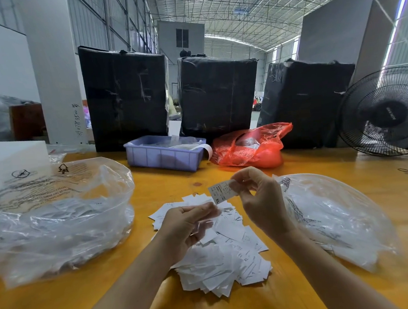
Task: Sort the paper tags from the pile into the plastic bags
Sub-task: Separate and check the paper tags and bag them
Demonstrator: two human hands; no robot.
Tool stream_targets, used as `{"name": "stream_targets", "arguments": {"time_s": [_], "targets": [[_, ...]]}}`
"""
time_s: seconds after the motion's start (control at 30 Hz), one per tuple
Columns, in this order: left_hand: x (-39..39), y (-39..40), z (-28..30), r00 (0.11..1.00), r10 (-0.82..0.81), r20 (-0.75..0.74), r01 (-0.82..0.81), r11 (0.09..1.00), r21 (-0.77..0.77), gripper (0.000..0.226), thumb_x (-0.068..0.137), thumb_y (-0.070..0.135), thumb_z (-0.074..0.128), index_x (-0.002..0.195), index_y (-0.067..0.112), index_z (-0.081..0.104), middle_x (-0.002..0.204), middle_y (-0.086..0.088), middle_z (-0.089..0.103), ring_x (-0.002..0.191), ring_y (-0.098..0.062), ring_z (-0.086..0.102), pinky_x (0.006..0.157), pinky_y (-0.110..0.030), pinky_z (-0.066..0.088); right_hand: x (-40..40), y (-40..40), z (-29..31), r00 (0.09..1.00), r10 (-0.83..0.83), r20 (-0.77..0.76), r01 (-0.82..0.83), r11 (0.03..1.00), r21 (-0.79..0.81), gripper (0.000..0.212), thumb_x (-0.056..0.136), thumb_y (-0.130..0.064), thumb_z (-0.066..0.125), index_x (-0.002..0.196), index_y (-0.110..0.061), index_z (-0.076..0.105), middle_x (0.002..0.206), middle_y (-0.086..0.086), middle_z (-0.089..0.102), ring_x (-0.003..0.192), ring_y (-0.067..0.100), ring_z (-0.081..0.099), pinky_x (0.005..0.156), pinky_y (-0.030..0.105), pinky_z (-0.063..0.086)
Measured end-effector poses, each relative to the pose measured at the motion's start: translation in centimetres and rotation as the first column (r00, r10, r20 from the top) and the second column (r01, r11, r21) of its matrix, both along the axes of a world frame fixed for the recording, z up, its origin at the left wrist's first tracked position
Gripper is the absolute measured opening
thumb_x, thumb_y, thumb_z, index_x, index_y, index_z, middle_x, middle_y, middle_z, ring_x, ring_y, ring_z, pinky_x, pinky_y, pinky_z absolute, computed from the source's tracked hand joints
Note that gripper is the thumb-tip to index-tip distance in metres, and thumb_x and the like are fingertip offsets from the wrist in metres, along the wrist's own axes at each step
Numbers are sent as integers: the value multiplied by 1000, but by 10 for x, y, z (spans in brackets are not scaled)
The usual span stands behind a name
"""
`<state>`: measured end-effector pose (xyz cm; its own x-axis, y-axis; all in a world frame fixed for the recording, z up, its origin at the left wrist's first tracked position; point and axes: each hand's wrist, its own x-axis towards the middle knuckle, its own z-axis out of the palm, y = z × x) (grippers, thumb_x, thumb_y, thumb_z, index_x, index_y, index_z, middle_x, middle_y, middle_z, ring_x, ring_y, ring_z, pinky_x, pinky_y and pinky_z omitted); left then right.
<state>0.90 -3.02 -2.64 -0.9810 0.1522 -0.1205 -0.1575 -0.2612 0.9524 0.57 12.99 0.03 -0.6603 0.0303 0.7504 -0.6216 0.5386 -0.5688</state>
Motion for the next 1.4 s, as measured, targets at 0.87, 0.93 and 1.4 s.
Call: {"name": "stream_targets", "arguments": {"time_s": [0.87,0.93,1.4], "targets": [[-4,-2,0,992,47,116,-66,985,160,12,86,13,65,91,3,70,71,-5,72,53,-8,50,41,-13,41,-8,7,-3,959,100,265,-93,995,-38,9,84,-3,67,79,-7,61,84,14,68,78,26,68,66,37,59],[-3,-2,0,992,21,121,-37,990,134,11,87,13,64,90,5,70,72,-4,73,57,-9,48,44,-13,38,-8,8,-3,954,102,283,-96,995,-33,9,84,-2,67,79,-6,61,84,13,67,82,28,67,68,39,59],[-4,-1,-3,994,88,59,-94,989,115,17,79,4,69,93,-6,68,56,-7,66,40,-6,55,37,-14,39,-3,13,3,769,272,579,-226,962,-152,9,79,4,69,79,-2,62,75,13,68,59,17,67,69,37,51]]}}
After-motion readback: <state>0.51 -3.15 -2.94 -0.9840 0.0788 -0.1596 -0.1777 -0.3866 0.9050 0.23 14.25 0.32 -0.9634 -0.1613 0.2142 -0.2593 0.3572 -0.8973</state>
